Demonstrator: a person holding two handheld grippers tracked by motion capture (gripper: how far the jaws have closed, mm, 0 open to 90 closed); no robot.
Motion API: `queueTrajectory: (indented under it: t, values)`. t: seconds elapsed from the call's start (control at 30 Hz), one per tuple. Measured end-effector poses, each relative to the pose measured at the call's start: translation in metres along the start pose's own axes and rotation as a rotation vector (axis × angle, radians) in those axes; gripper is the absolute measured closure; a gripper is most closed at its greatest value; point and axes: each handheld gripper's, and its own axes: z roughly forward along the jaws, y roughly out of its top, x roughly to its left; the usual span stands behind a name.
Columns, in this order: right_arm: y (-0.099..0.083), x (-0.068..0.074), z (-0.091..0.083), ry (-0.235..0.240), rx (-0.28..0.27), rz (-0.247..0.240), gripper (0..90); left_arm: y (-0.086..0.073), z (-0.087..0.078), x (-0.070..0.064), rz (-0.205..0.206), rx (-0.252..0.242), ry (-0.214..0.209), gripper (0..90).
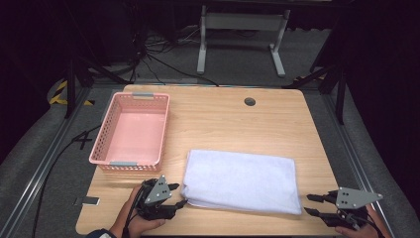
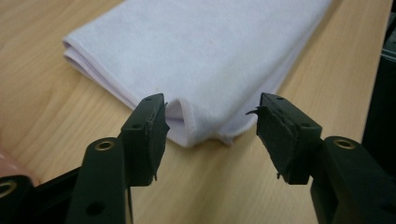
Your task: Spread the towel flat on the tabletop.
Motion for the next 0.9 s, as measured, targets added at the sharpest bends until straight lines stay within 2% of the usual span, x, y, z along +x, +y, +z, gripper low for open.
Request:
queueTrajectory:
  t: [0.07,0.1,0.13,0.2,0.23,0.27,0.3,0.33,0.4,0.47,0.5,0.53,0.57,0.6,0.63,0.67,0.7,0.73,0.77,0.8,0.83,0.9]
  values:
    - [0.016,-0.004,0.008,-0.047,-0.01,0.021,57.3,0.007,0.009,0.0,-0.027,-0.007,-0.001,33.9]
    - [0.024,-0.006,0.014,-0.051,-0.009,0.029,56.4,0.01,0.013,0.0,-0.022,-0.01,0.001,32.5]
    - [0.032,-0.009,0.021,-0.048,-0.018,0.022,55.3,0.014,0.018,-0.001,-0.016,-0.003,-0.011,31.8]
    - [0.049,-0.015,0.038,-0.053,-0.026,0.045,56.0,0.017,0.027,-0.003,0.01,0.017,-0.035,33.2]
    - [0.059,-0.018,0.048,-0.063,-0.022,0.041,54.3,0.017,0.031,-0.003,0.023,0.037,-0.075,39.0]
    - [0.069,-0.02,0.059,-0.066,-0.026,0.04,54.9,0.015,0.036,-0.005,0.054,0.073,-0.093,53.7]
    - [0.082,-0.023,0.072,-0.051,-0.022,0.046,55.1,0.013,0.039,-0.005,0.063,0.101,-0.076,54.9]
    - [0.092,-0.025,0.083,-0.043,-0.016,0.032,54.4,0.01,0.043,-0.004,0.053,0.126,-0.093,58.3]
    - [0.113,-0.028,0.105,-0.056,-0.012,0.015,54.7,0.002,0.045,-0.004,0.036,0.147,-0.086,63.4]
    - [0.133,-0.03,0.127,-0.006,-0.006,0.013,52.7,-0.001,0.042,-0.004,-0.001,0.131,-0.088,64.6]
    - [0.143,-0.029,0.139,-0.017,-0.003,0.001,53.1,-0.002,0.041,-0.004,-0.006,0.125,-0.082,64.5]
    - [0.149,-0.029,0.148,-0.01,-0.006,-0.011,53.2,-0.005,0.039,-0.006,-0.014,0.116,-0.074,64.1]
    - [0.16,-0.028,0.163,0.024,-0.001,-0.015,52.0,-0.007,0.038,-0.008,-0.017,0.116,-0.069,62.0]
    - [0.166,-0.027,0.172,0.027,0.005,-0.019,51.2,-0.01,0.037,-0.011,-0.026,0.1,-0.065,59.5]
    - [0.176,-0.024,0.187,0.024,0.017,-0.02,50.5,-0.011,0.034,-0.014,-0.036,0.092,-0.049,56.5]
    - [0.185,-0.022,0.202,0.052,0.03,-0.026,49.0,-0.011,0.032,-0.015,-0.054,0.085,-0.032,51.6]
    - [0.192,-0.02,0.213,0.066,0.037,-0.045,48.6,-0.012,0.03,-0.013,-0.075,0.078,-0.007,45.3]
    - [0.2,-0.017,0.226,0.059,0.051,-0.057,48.4,-0.013,0.028,-0.011,-0.094,0.067,0.013,39.3]
    - [0.2,-0.017,0.226,0.059,0.051,-0.057,48.4,-0.013,0.028,-0.011,-0.094,0.067,0.013,35.5]
    - [0.205,-0.016,0.236,0.076,0.055,-0.058,47.9,-0.015,0.025,-0.007,-0.118,0.059,0.041,35.5]
    - [0.211,-0.016,0.248,0.093,0.06,-0.051,46.9,-0.017,0.023,-0.005,-0.151,0.049,0.051,31.3]
    - [0.219,-0.014,0.264,0.098,0.079,-0.059,44.7,-0.019,0.021,0.001,-0.173,0.036,0.072,25.6]
